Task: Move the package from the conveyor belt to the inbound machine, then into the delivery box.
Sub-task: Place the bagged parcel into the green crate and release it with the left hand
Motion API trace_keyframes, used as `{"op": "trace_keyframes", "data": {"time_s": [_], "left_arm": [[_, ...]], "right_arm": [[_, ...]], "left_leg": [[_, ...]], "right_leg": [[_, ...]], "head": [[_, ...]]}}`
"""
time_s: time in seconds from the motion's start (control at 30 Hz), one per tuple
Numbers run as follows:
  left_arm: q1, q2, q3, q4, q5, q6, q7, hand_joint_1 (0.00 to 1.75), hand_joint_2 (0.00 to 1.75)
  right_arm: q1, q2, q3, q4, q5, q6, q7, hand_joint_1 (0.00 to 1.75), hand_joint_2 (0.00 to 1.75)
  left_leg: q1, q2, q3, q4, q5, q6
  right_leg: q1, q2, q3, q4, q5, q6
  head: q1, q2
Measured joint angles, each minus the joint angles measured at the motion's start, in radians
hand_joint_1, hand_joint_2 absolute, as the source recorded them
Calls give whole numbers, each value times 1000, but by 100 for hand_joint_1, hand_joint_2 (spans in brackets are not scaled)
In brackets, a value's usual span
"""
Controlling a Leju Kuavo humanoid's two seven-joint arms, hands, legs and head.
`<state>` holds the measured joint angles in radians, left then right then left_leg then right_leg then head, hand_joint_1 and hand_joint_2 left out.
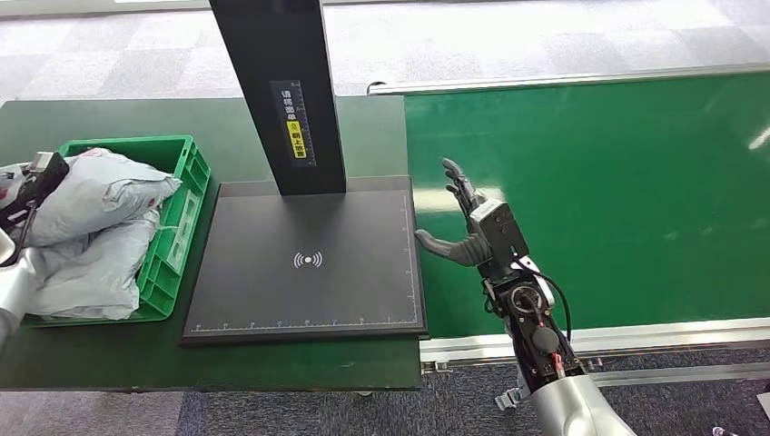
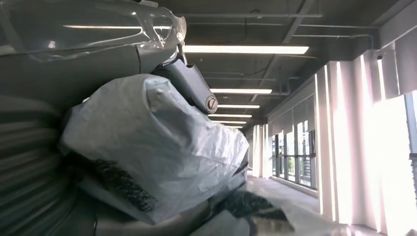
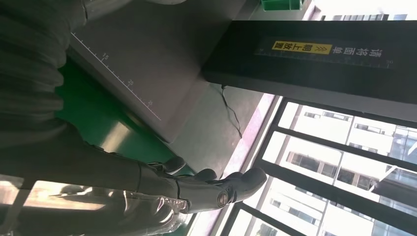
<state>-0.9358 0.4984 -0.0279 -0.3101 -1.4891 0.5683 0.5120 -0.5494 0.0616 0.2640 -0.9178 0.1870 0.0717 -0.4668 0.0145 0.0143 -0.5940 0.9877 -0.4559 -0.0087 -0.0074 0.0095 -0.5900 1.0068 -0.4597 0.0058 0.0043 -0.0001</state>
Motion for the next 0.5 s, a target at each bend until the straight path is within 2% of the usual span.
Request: {"op": "trace_keyframes", "data": {"time_s": [0.2, 0.33, 0.43, 0.5], "left_arm": [[36, -5, 51, 0, 1, 20, -2, 110, 175], [40, -7, 63, 0, 1, 21, -3, 1, 175], [45, -12, 86, -5, 37, 57, -52, 0, 175], [62, -26, 131, -46, 84, 87, -141, 0, 175]], "right_arm": [[4, -1, 0, -2, 2, -1, 6, 0, 175], [6, -1, 0, -5, 2, -1, 9, 0, 175], [12, -2, 0, -10, 3, -2, 10, 0, 175], [19, -2, 0, -18, 5, -2, 11, 0, 175]], "left_leg": [[0, 0, 0, 0, 0, 0], [0, 0, 1, 0, 0, 0], [0, 0, 1, 0, 0, 0], [0, 0, 1, 0, 0, 0]], "right_leg": [[0, 0, 0, 0, 0, 0], [0, 0, 0, 0, 0, 0], [0, 0, 0, 0, 0, 0], [0, 0, 0, 0, 0, 0]], "head": [[0, 0], [0, 0], [0, 0], [0, 0]]}}
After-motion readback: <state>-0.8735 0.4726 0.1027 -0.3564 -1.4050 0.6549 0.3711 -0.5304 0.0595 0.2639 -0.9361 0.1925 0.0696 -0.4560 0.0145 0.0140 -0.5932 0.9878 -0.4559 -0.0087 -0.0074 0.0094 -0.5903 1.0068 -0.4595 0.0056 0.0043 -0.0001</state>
